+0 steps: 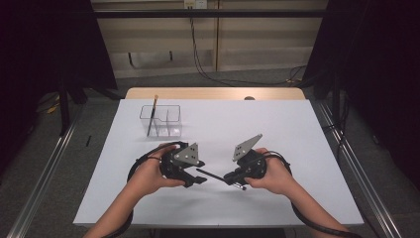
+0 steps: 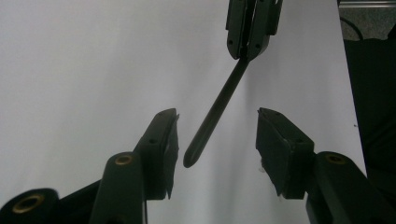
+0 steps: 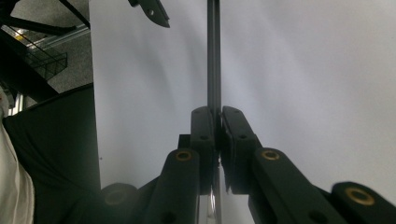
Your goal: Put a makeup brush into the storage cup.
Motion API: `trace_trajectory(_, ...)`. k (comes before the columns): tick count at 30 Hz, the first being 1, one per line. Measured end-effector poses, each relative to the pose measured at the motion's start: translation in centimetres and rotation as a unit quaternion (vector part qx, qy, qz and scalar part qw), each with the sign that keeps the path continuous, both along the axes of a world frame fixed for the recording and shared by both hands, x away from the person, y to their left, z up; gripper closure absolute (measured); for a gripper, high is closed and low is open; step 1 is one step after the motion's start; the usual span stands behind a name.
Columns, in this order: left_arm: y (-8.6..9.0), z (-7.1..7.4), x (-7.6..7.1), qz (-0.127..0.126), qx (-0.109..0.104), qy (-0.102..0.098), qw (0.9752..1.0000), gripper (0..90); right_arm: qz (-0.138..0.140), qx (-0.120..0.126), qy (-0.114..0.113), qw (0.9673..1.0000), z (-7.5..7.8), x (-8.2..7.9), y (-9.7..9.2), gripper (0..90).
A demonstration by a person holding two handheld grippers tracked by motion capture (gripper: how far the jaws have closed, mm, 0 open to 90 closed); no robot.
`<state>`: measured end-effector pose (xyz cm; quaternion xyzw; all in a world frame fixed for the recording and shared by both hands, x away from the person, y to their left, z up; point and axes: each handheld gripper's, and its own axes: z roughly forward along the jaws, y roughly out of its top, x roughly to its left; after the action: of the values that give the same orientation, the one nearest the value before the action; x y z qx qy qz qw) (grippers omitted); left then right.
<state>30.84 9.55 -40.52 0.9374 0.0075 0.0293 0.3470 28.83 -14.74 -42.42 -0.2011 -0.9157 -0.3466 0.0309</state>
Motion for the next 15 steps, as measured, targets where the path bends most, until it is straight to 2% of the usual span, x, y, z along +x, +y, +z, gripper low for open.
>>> trace_trajectory(6, -0.3, -0.3, -0.1, -0.005, 0.000, -0.002, 1.0000, 57.3, 0.010, -0.005, 0.004, 0.9999, 0.2, 0.1, 0.4, 84.5)
trace_trajectory(11, -0.6, -0.7, -0.1, -0.015, 0.016, 0.001, 0.9998, 60.6, 0.020, -0.010, 0.004, 0.9997, 0.4, 0.1, 0.9, 84.5)
trace_trajectory(15, -0.6, -0.9, -0.1, -0.013, 0.018, 0.006, 0.9997, 66.2, 0.022, -0.021, 0.010, 0.9995, 0.4, 0.2, 1.1, 84.5)
